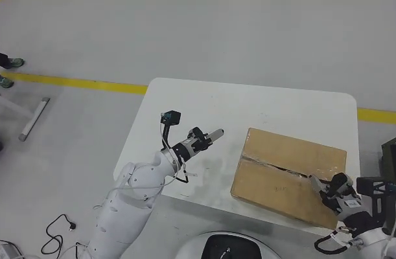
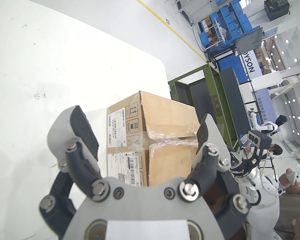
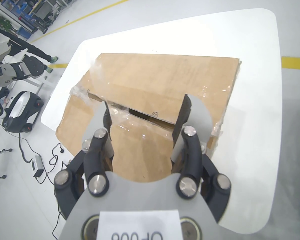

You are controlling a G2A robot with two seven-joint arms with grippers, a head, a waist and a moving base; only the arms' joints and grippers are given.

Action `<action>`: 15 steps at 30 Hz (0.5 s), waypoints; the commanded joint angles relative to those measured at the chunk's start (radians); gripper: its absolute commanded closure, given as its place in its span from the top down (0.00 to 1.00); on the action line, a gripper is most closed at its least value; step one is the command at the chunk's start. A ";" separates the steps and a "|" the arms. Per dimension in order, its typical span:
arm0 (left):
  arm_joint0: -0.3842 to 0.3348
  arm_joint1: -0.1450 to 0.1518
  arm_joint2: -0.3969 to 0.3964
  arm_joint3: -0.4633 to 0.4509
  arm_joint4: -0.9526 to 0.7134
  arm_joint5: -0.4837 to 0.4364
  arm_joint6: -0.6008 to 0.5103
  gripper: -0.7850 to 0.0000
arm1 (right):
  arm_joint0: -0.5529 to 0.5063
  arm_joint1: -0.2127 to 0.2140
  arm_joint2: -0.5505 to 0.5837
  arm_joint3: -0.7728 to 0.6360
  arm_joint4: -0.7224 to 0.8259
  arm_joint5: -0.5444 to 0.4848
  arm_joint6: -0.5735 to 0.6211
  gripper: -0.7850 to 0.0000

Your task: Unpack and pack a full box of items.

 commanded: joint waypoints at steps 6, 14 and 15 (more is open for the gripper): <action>0.000 0.000 0.000 0.000 0.000 0.000 0.000 1.00 | -0.077 0.005 0.138 -0.030 0.036 0.008 -0.005 0.89; 0.000 0.000 0.000 0.000 0.000 0.000 0.000 1.00 | -0.117 0.008 0.256 -0.042 0.057 0.020 0.011 0.88; 0.000 0.000 0.000 0.000 0.000 0.000 0.000 1.00 | -0.123 0.008 0.263 -0.045 0.062 0.026 0.016 0.86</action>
